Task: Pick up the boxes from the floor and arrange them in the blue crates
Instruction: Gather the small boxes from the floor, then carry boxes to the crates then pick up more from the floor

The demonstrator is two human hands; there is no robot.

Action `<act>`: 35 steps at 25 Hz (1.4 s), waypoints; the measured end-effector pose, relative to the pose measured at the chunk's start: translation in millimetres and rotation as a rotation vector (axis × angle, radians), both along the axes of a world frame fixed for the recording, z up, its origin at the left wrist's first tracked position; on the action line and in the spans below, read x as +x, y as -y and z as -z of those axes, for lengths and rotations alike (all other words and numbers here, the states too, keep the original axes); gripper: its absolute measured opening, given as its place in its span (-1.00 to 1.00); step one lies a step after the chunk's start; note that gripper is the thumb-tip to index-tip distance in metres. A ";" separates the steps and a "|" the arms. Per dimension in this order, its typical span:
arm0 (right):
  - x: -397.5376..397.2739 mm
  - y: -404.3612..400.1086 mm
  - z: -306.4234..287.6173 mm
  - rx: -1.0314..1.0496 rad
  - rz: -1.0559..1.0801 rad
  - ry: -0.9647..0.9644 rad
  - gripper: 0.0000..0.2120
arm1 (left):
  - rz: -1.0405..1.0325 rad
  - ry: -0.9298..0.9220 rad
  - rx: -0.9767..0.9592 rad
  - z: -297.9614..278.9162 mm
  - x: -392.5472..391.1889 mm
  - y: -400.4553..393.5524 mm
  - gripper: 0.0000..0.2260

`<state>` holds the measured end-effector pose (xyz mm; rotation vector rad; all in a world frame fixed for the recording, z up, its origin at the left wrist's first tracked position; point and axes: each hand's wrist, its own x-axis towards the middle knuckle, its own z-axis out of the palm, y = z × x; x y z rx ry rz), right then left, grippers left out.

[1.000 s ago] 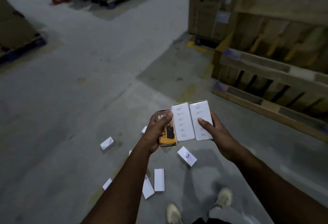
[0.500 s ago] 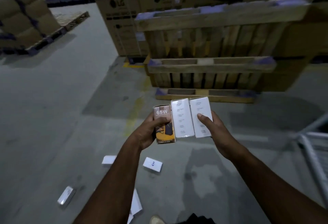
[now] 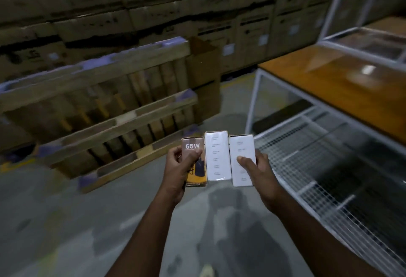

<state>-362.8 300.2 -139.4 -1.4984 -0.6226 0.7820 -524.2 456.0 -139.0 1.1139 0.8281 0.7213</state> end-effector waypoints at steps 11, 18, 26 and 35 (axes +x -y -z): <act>91.0 108.9 -33.3 -0.005 0.797 0.088 -0.60 | 0.654 0.119 0.014 -25.9 230.3 57.7 -0.32; 144.6 205.8 -39.2 0.035 1.072 0.092 -0.41 | 0.960 0.141 0.059 -38.7 331.8 152.7 -0.37; 264.9 310.4 -81.7 0.111 1.142 0.229 -0.23 | 1.028 0.239 0.149 -86.4 460.0 253.1 -0.41; 395.8 373.8 -153.6 0.041 1.109 0.394 -0.22 | 1.020 0.328 0.303 -153.5 582.7 312.2 -0.53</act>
